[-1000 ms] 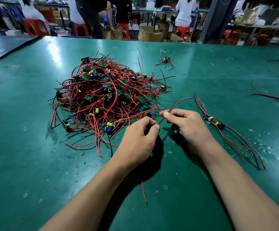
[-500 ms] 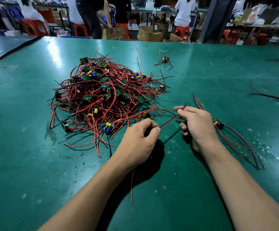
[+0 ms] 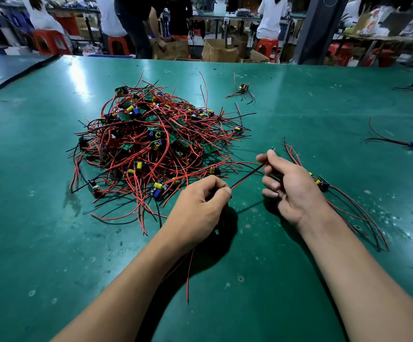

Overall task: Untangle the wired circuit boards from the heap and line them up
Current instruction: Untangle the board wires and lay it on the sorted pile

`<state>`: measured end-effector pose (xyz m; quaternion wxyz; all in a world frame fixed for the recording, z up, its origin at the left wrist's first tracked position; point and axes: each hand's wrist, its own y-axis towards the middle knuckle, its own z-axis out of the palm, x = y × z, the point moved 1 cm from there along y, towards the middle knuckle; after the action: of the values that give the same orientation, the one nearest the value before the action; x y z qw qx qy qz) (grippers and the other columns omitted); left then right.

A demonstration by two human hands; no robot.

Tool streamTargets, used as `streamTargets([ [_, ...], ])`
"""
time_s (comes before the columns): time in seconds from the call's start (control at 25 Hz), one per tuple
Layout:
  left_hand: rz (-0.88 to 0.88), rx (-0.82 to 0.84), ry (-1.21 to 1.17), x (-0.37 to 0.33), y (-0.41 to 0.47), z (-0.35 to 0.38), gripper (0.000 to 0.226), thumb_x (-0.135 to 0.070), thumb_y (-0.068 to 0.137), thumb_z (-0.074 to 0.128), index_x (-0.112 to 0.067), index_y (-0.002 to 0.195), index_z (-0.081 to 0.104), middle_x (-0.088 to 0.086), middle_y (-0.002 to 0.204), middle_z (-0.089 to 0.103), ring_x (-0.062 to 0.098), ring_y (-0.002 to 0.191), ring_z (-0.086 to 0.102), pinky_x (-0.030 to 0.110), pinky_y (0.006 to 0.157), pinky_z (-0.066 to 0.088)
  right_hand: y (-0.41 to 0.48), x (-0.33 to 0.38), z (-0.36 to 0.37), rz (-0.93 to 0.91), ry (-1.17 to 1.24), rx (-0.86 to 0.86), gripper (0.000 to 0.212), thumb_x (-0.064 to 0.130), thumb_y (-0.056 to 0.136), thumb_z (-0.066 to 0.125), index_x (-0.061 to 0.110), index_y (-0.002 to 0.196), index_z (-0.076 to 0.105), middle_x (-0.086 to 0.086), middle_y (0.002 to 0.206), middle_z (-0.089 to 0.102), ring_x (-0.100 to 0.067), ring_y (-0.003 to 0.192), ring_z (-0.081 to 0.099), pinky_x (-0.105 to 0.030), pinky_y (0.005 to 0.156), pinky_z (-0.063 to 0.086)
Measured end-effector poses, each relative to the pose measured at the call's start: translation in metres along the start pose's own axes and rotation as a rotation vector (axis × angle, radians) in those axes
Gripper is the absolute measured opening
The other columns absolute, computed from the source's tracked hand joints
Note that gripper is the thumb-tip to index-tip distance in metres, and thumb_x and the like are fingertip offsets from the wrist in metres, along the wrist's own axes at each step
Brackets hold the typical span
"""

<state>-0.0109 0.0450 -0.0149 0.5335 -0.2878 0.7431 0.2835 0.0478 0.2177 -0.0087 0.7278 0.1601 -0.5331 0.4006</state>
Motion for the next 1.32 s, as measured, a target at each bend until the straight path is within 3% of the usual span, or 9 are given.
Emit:
streamTargets([
  [0.24,0.006,0.028,-0.001,-0.003,-0.001,0.000,0.019,-0.016,0.098,0.054,-0.003,0.085,0.060,0.001,0.059,0.056,0.015,0.050,0.050,0.021,0.048,0.042,-0.004,0.010,-0.001,0.197,0.340,0.126,0.036,0.024,0.096,0.054,0.009,0.066,0.068,0.006,0.059,0.038,-0.004,0.036,0.027,-0.014,0.033,0.020],
  [0.44,0.000,0.034,-0.017,-0.003,-0.001,0.000,0.018,-0.014,0.097,0.054,-0.002,0.085,0.060,0.004,0.061,0.058,0.015,0.048,0.051,0.020,0.047,0.041,-0.003,0.011,-0.003,0.204,0.401,0.100,0.042,0.024,0.098,0.052,0.007,0.063,0.069,0.004,0.059,0.040,-0.003,0.035,0.026,-0.013,0.033,0.018],
  [0.6,0.004,0.054,-0.015,-0.002,-0.001,0.000,0.018,-0.014,0.098,0.054,-0.002,0.086,0.060,0.006,0.062,0.059,0.016,0.049,0.053,0.021,0.049,0.043,-0.002,0.014,-0.006,0.293,0.517,0.176,0.028,0.012,0.083,0.054,0.008,0.055,0.053,0.003,0.059,0.037,-0.006,0.032,0.025,-0.016,0.033,0.016],
  [0.76,0.000,0.048,-0.028,-0.002,-0.001,-0.002,0.018,-0.014,0.097,0.054,-0.003,0.085,0.060,0.004,0.062,0.060,0.017,0.051,0.054,0.024,0.051,0.045,-0.003,0.015,-0.006,0.239,0.462,0.133,0.027,0.018,0.080,0.057,0.012,0.054,0.061,0.007,0.055,0.037,-0.004,0.031,0.024,-0.015,0.032,0.015],
  [0.88,-0.007,0.044,-0.031,0.000,0.000,-0.002,0.018,-0.016,0.097,0.054,-0.005,0.085,0.061,0.001,0.060,0.060,0.017,0.053,0.053,0.026,0.052,0.044,-0.002,0.014,-0.005,0.217,0.459,0.091,0.026,0.021,0.084,0.059,0.014,0.059,0.059,0.008,0.052,0.036,-0.005,0.029,0.024,-0.014,0.030,0.016],
  [0.96,-0.019,0.037,-0.061,0.002,0.000,-0.002,0.017,-0.014,0.097,0.054,-0.003,0.085,0.060,0.002,0.061,0.061,0.018,0.054,0.053,0.028,0.053,0.044,0.000,0.012,-0.005,0.218,0.435,0.072,0.035,0.028,0.096,0.054,0.012,0.067,0.063,0.007,0.054,0.036,-0.004,0.030,0.025,-0.014,0.029,0.018],
  [1.12,-0.036,-0.003,-0.151,0.004,0.001,-0.002,0.019,-0.015,0.098,0.054,-0.002,0.087,0.061,0.006,0.064,0.065,0.023,0.056,0.060,0.026,0.051,0.046,0.002,0.009,-0.010,0.183,0.340,0.052,0.056,0.049,0.105,0.037,0.003,0.097,0.069,0.003,0.063,0.045,-0.004,0.038,0.027,-0.015,0.035,0.023],
  [1.32,-0.179,-0.048,-0.489,-0.001,0.005,-0.005,0.041,-0.040,0.102,0.042,-0.003,0.106,0.059,0.014,0.080,0.071,0.023,0.064,0.067,0.030,0.057,0.054,0.003,0.003,-0.007,0.169,0.243,0.034,0.056,0.047,0.104,0.038,0.003,0.098,0.071,0.002,0.064,0.048,-0.006,0.040,0.029,-0.016,0.037,0.025],
])
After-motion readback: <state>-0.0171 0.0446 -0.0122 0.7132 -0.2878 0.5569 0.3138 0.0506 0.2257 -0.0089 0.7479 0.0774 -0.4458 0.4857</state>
